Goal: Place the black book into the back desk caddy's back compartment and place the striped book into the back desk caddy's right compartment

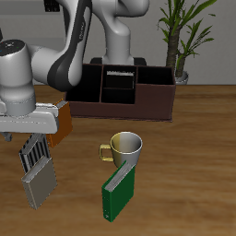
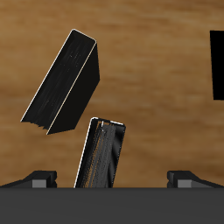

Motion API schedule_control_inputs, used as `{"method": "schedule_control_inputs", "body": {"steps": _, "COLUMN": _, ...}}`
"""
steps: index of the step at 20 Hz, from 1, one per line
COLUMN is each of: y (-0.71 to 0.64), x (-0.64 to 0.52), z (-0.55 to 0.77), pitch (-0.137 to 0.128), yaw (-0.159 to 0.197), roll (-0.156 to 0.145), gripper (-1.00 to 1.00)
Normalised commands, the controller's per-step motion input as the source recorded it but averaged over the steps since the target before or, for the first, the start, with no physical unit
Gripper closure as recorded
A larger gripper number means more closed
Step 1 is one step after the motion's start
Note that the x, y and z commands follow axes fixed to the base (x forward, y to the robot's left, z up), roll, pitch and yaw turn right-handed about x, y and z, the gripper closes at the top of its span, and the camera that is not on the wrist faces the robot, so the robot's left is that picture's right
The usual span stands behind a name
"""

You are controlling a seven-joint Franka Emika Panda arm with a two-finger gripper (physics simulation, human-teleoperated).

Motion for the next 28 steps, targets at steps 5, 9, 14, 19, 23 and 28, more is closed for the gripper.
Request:
{"method": "schedule_control_inputs", "body": {"steps": 5, "y": -0.12, "x": 0.05, "z": -0.06, "pitch": -0.005, "yaw": -0.004, "roll": -0.012, "gripper": -1.00}}
{"method": "schedule_control_inputs", "body": {"steps": 9, "y": 0.02, "x": 0.07, "z": -0.13, "pitch": 0.015, "yaw": -0.002, "roll": 0.001, "gripper": -1.00}}
{"method": "schedule_control_inputs", "body": {"steps": 14, "y": 0.11, "x": 0.07, "z": -0.12, "pitch": 0.016, "yaw": -0.008, "roll": 0.017, "gripper": -1.00}}
{"method": "schedule_control_inputs", "body": {"steps": 19, "y": 0.14, "x": 0.05, "z": -0.05, "pitch": 0.006, "yaw": 0.003, "roll": 0.022, "gripper": -1.00}}
{"method": "schedule_control_inputs", "body": {"steps": 23, "y": 0.07, "x": 0.00, "z": -0.05, "pitch": 0.005, "yaw": -0.004, "roll": 0.016, "gripper": -1.00}}
{"method": "schedule_control_inputs", "body": {"steps": 28, "y": -0.05, "x": -0.03, "z": -0.10, "pitch": 0.016, "yaw": -0.003, "roll": -0.011, "gripper": -1.00}}
